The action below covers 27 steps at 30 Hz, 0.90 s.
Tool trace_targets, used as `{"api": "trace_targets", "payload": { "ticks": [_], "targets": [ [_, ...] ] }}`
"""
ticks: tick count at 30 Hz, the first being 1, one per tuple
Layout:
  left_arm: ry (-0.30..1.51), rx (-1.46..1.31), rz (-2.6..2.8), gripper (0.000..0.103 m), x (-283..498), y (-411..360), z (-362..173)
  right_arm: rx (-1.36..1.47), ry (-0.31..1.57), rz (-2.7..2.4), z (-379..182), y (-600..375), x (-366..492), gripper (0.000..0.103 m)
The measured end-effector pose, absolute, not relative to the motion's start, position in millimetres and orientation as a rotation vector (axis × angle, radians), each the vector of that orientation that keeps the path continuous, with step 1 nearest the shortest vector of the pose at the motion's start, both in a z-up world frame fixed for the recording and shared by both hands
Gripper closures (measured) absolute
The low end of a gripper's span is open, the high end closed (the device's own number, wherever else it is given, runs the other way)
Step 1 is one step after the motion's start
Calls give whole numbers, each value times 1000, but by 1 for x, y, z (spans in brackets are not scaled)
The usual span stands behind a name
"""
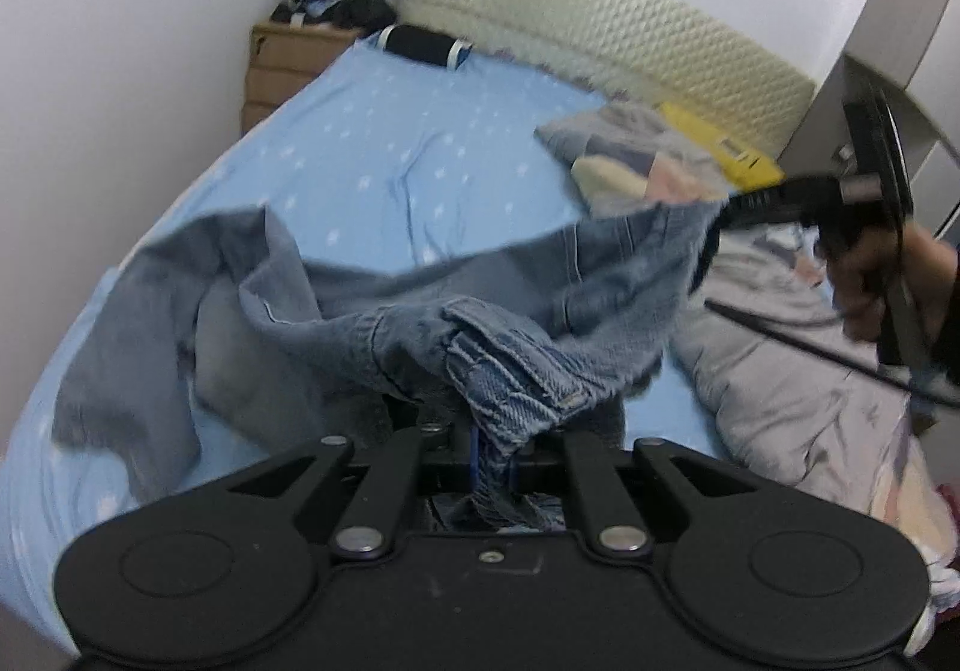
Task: Fold clothes
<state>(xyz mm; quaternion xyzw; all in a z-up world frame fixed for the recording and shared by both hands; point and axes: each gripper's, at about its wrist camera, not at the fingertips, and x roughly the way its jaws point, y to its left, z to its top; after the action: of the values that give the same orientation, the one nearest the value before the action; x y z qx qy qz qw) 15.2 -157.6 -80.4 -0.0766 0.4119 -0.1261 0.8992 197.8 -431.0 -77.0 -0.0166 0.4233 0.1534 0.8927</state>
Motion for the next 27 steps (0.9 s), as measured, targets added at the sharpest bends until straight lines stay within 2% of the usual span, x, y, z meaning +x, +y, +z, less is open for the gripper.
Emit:
{"api": "trace_targets", "payload": {
  "ticks": [6, 14, 22, 27],
  "targets": [
    [876, -149, -119, 95, -29, -257, -110, -148, 908, 466, -112, -475, 196, 99],
    [923, -129, -45, 95, -25, -373, -187, -238, 938, 544, -185, -542, 219, 99],
    [979, -133, -1, 95, 8, -435, -280, -254, 981, 533, -285, -577, 244, 98],
    [1034, -119, 12, 90, 15, -446, -289, -236, 1018, 537, -311, -584, 242, 97]
  ]
}}
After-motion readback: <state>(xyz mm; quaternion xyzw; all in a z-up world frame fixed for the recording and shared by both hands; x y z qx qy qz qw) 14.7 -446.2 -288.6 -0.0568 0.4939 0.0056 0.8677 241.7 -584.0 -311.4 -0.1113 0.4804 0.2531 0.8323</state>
